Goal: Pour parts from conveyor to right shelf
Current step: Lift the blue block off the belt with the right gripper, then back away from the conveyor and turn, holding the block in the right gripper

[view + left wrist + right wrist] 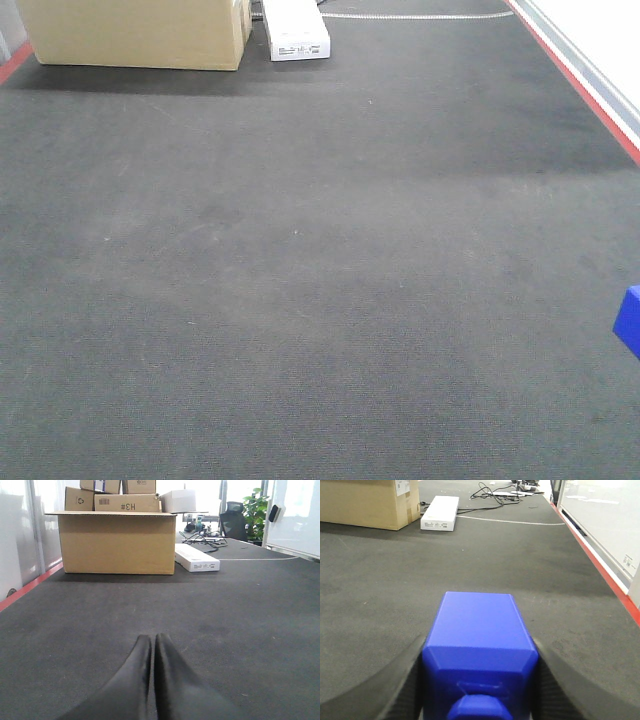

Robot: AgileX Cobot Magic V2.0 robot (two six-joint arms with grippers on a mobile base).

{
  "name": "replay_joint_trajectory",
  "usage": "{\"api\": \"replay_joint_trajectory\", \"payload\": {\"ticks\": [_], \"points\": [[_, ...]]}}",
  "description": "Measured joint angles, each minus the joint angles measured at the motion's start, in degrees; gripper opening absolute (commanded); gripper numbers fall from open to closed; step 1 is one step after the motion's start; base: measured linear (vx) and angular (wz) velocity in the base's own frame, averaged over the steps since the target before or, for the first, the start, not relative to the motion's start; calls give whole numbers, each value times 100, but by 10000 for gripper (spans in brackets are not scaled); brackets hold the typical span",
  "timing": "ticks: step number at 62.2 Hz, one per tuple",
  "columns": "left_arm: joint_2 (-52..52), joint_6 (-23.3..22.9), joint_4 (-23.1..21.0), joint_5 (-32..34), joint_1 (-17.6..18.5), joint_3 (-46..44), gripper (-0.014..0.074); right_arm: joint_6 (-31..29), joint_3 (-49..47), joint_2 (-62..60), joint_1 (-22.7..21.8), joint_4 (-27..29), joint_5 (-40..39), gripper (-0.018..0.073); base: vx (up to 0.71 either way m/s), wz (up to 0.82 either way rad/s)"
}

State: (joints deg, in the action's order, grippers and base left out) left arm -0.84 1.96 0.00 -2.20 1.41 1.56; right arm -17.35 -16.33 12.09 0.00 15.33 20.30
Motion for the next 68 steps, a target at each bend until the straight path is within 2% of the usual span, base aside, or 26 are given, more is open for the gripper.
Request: {"api": "replay_joint_trajectory", "payload": {"ticks": [68], "points": [[0, 0, 0, 0, 0, 0, -6, 0, 0, 0, 0, 14, 23, -6, -2, 0]]}}
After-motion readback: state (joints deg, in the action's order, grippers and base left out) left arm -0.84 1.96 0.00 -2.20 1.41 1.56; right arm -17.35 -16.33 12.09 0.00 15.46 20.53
